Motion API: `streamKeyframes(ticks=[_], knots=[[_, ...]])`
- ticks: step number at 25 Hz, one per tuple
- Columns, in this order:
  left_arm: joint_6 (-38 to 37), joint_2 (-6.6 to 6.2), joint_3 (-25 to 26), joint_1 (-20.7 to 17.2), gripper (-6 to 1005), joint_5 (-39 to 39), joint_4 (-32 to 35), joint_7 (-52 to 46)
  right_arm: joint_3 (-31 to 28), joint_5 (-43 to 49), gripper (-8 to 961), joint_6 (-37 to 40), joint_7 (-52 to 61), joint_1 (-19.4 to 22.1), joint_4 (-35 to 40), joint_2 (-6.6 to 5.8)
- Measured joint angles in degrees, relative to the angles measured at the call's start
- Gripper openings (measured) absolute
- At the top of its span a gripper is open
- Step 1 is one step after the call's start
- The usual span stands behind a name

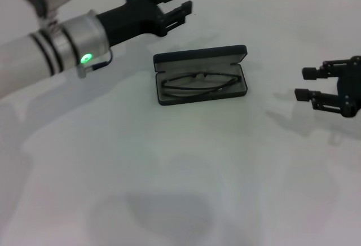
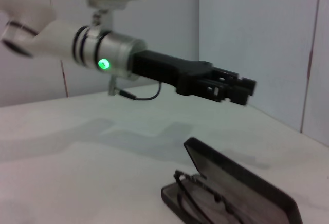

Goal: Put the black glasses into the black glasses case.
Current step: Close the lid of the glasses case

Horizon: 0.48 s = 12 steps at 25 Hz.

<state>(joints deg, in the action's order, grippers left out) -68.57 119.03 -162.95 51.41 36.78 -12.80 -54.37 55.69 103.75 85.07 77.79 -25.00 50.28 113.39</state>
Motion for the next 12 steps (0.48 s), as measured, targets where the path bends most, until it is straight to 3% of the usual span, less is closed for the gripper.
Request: streamKeyframes(ticks=[8, 12], knots=[[13.23, 0.51, 0.0, 7.38, 562, -15.2, 0.71, -8.72, -0.43, 0.85, 490, 0.22, -0.07, 1.4, 0.59, 0.44], [15.49, 0.61, 0.0, 8.33, 561, -19.27, 2.31, -9.65, -0.27, 0.94, 491, -0.03, -0.09, 1.09, 0.29, 0.52]])
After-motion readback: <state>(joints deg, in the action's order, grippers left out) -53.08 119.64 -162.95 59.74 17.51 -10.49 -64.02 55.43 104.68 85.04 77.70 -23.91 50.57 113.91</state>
